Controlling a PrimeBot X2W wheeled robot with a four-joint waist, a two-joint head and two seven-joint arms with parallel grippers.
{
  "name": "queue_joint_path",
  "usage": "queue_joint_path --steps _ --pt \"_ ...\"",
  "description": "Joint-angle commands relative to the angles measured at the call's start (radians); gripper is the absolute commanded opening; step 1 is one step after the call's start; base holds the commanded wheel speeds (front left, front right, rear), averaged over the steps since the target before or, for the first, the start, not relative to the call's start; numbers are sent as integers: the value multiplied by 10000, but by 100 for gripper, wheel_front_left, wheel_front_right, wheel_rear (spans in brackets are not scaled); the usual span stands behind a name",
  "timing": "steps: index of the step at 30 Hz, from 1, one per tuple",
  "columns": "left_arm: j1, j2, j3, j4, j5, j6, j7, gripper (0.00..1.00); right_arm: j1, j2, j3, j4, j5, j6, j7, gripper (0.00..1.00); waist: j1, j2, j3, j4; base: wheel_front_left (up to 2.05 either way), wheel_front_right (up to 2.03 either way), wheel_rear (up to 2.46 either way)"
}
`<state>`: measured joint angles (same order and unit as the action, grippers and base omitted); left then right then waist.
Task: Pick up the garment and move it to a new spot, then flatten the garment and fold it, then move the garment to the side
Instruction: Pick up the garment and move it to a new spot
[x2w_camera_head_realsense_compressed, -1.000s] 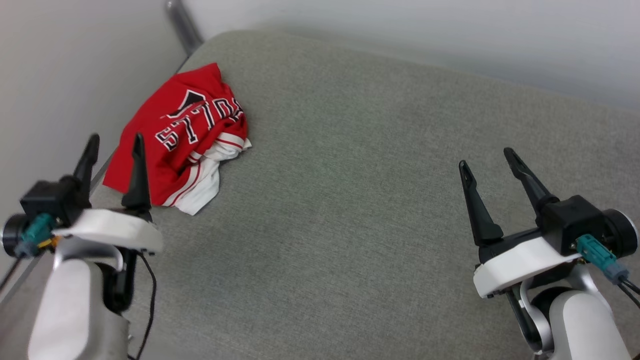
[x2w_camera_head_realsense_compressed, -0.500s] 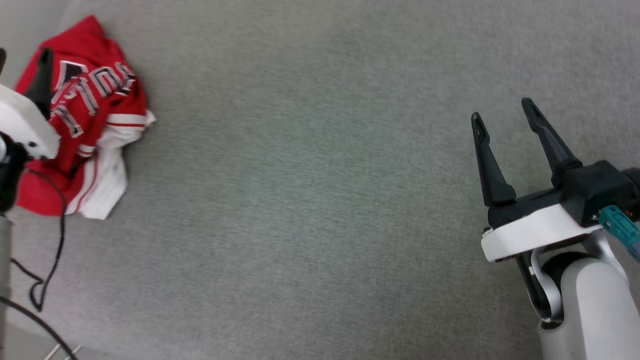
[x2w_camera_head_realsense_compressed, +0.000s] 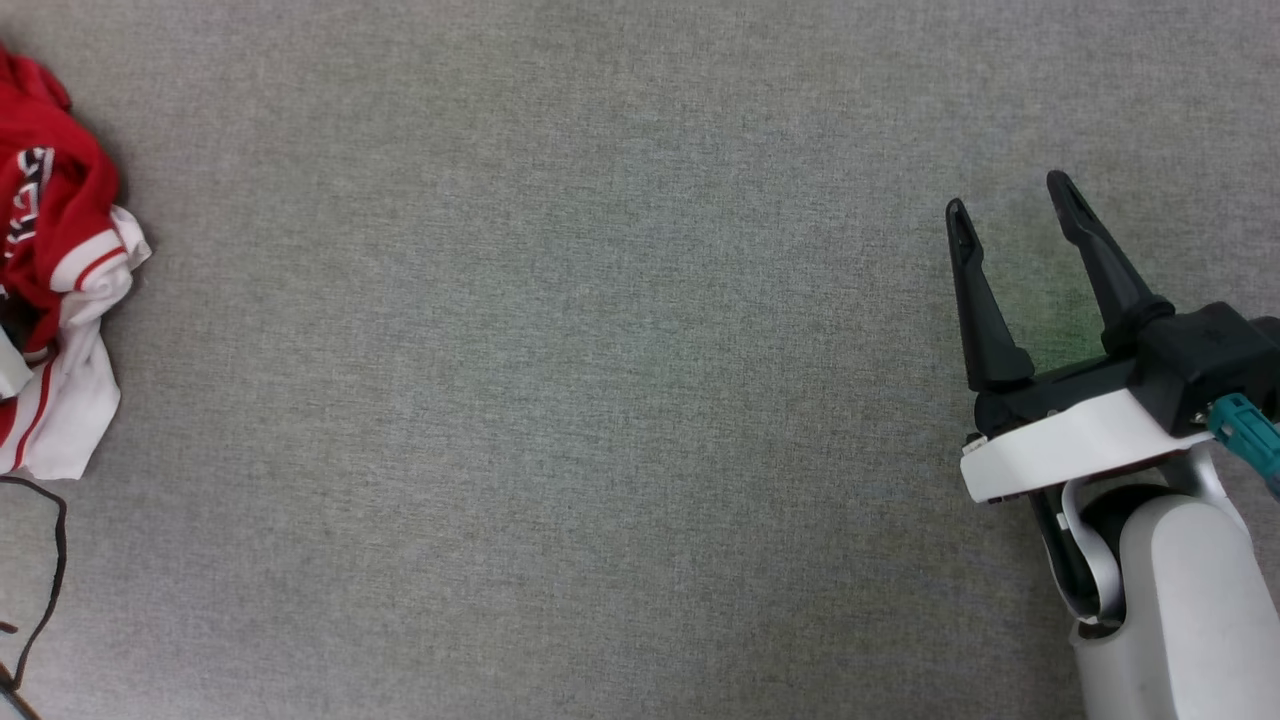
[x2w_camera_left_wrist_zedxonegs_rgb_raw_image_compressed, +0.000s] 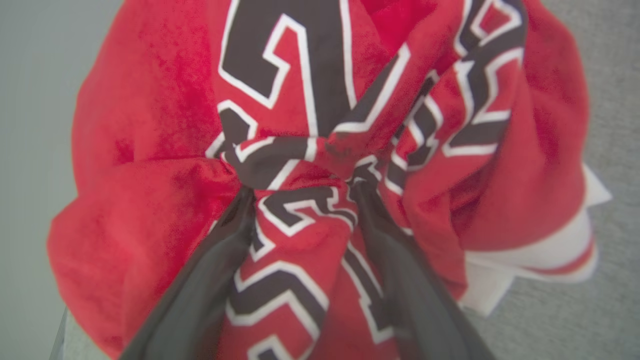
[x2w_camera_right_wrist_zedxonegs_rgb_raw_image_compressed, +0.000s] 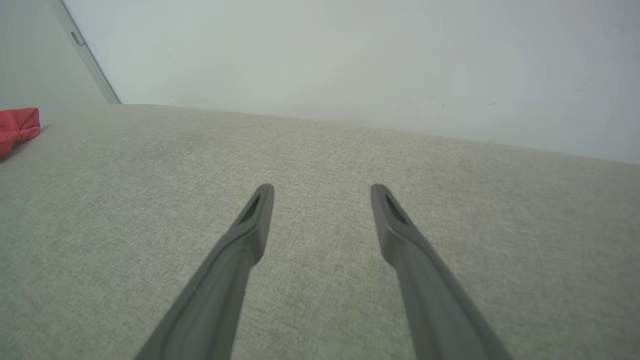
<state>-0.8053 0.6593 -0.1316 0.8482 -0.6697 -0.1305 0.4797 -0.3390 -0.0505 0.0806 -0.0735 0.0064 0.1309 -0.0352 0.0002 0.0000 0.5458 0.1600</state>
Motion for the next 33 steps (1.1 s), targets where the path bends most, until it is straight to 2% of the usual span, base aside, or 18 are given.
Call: queue_joint_path --steps 1,2,3,4,5,12,18,22,28,33 --pt "276 -218 -226 408 -198 -4 484 100 -222 1 20 0 -18 -3 -44 100 -2 0 85 -32 0 0 0" --pt "266 -274 -260 518 -267 -4 561 100 -249 3 30 -5 -26 -3 -28 100 -2 0 106 -35 0 0 0" --pt "232 -308 -304 557 -297 -4 505 93 -281 3 31 1 -28 -3 -14 100 -2 0 122 -34 0 0 0" --pt "181 -348 -345 574 -323 -4 392 23 -307 3 29 9 -29 -3 -1 100 -2 0 125 -25 0 0 0" --pt "131 -374 -375 603 -330 -4 290 0 -327 2 21 5 -31 -2 12 100 -2 0 121 -9 0 0 0" --pt "-389 -228 -591 734 62 4 -748 0 -282 2 19 145 75 -3 -103 100 -2 0 -281 90 0 0 0" --pt "-853 -53 -719 739 667 253 -2672 0 135 2 -197 431 321 -3 -266 100 -2 0 -1286 187 0 0 0" --pt "-1118 41 -807 551 1136 435 -4323 0 392 2 -328 578 511 -3 -410 100 -2 0 -2056 189 0 0 0" --pt "-1318 -303 -801 251 1375 630 -6303 0 859 4 -566 757 786 -3 -546 100 -2 0 -3275 112 0 0 0" --pt "-984 -704 -921 -278 1441 684 -6945 0 1264 4 -713 735 944 -3 -476 100 -2 0 -3968 -203 0 0 0"
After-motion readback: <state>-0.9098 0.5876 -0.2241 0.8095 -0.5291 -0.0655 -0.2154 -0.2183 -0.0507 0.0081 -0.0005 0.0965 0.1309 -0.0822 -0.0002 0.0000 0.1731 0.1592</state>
